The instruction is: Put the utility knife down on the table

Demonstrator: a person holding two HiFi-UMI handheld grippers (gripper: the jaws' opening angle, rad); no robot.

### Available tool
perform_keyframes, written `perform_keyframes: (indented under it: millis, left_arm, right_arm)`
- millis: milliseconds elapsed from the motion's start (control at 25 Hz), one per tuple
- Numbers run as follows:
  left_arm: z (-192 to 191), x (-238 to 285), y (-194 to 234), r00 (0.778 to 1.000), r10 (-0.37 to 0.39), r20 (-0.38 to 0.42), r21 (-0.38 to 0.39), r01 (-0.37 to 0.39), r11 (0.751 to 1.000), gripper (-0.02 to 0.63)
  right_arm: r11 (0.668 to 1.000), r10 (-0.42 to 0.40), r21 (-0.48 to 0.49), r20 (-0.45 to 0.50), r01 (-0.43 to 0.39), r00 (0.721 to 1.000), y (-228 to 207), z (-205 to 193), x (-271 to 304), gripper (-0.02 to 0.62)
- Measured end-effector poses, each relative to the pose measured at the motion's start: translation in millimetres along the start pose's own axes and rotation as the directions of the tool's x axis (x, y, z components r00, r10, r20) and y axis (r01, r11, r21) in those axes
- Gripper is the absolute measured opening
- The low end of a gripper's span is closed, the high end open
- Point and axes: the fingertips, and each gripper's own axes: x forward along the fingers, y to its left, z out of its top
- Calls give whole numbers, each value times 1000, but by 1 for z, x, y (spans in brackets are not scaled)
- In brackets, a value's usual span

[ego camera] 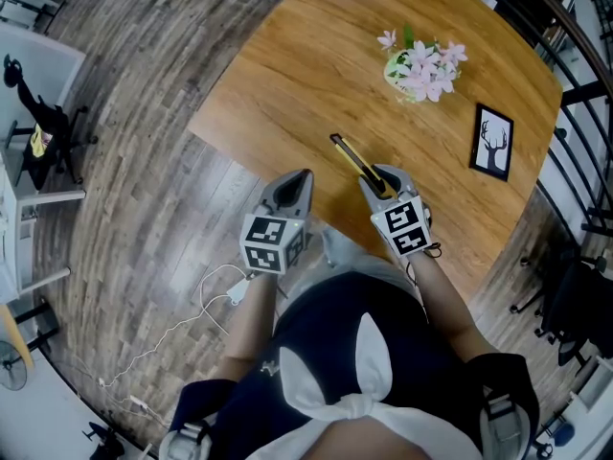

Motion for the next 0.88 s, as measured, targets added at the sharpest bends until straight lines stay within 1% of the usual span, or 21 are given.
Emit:
perform_keyframes:
  millis: [880]
  left_arm:
    - [-7, 9, 1, 999, 12, -38, -5, -12, 1000, 17]
  right_arm:
    - [996, 76, -40, -61, -78, 995, 8, -17, 19, 114]
